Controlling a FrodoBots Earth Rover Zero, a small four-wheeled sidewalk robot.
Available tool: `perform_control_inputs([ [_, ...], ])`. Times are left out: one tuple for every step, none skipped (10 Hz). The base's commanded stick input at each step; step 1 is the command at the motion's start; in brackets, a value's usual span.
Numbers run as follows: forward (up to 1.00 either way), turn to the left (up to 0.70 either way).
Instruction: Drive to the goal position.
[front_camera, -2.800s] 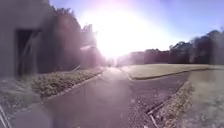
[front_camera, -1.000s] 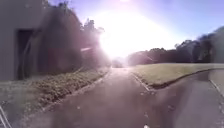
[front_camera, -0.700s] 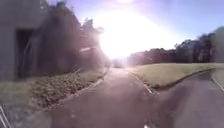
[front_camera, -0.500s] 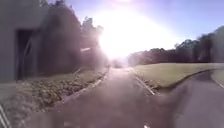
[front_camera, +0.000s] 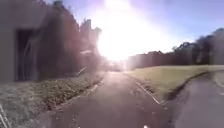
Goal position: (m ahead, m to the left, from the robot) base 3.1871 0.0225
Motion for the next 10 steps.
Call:
perform_control_inputs([
  [0.7,0.0],
  [0.7,0.0],
  [0.7,0.0],
  [0.7,0.0],
  [0.7,0.0],
  [0.7,0.0],
  [0.7,0.0],
  [0.7,0.0],
  [0.7,0.0],
  [0.7,0.0],
])
